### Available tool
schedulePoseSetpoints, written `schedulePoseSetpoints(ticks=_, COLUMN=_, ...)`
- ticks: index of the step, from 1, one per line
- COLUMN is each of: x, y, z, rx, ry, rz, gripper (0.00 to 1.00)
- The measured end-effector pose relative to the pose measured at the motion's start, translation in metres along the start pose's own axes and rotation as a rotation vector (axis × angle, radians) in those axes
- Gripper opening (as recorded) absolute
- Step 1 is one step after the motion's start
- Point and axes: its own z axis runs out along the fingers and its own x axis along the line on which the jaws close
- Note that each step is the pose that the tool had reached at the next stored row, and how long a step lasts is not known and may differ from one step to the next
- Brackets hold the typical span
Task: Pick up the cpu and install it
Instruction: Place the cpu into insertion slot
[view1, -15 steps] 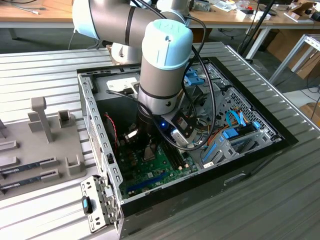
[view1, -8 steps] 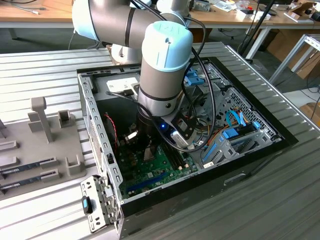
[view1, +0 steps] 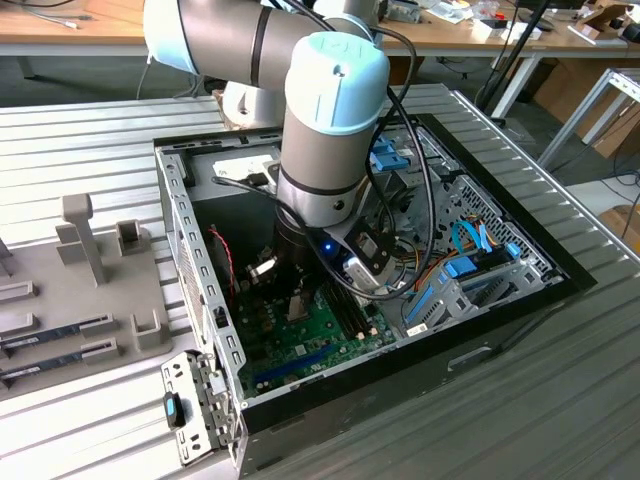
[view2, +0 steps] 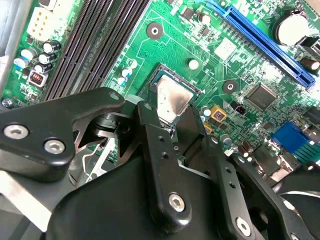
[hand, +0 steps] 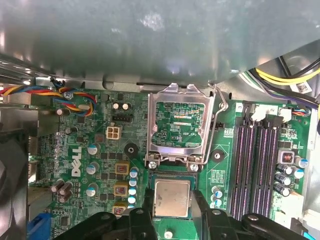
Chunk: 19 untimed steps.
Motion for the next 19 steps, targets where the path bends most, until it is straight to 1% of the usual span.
schedulePoseSetpoints(ticks=2, x=-0.0002, y=0.0011, z=0.0000, rx=0.0000, ry=0.0000, rz=0.000, gripper=0.41)
schedulePoseSetpoints(ticks=3, x=-0.0007, y=0.0011, z=0.0000, rx=-0.0001, ry=-0.0001, rz=0.000, gripper=0.35)
schedulePoseSetpoints(ticks=5, x=-0.0045, y=0.0009, z=0.0000, rx=0.0000, ry=0.0007, rz=0.000, gripper=0.22)
schedulePoseSetpoints(ticks=6, x=-0.0080, y=0.0007, z=0.0001, rx=-0.0001, ry=0.0013, rz=0.000, gripper=0.11)
schedulePoseSetpoints(ticks=8, x=-0.0126, y=0.0004, z=-0.0002, rx=0.0000, ry=0.0015, rz=0.000, gripper=0.11)
schedulePoseSetpoints(ticks=12, x=-0.0169, y=0.0001, z=-0.0017, rx=-0.0011, ry=0.0014, rz=0.000, gripper=0.11)
schedulePoseSetpoints(ticks=17, x=-0.0257, y=-0.0009, z=-0.0062, rx=-0.0155, ry=0.0008, rz=0.000, gripper=0.11)
schedulePoseSetpoints(ticks=19, x=-0.0292, y=-0.0013, z=-0.0095, rx=-0.0242, ry=0.0005, rz=0.000, gripper=0.11)
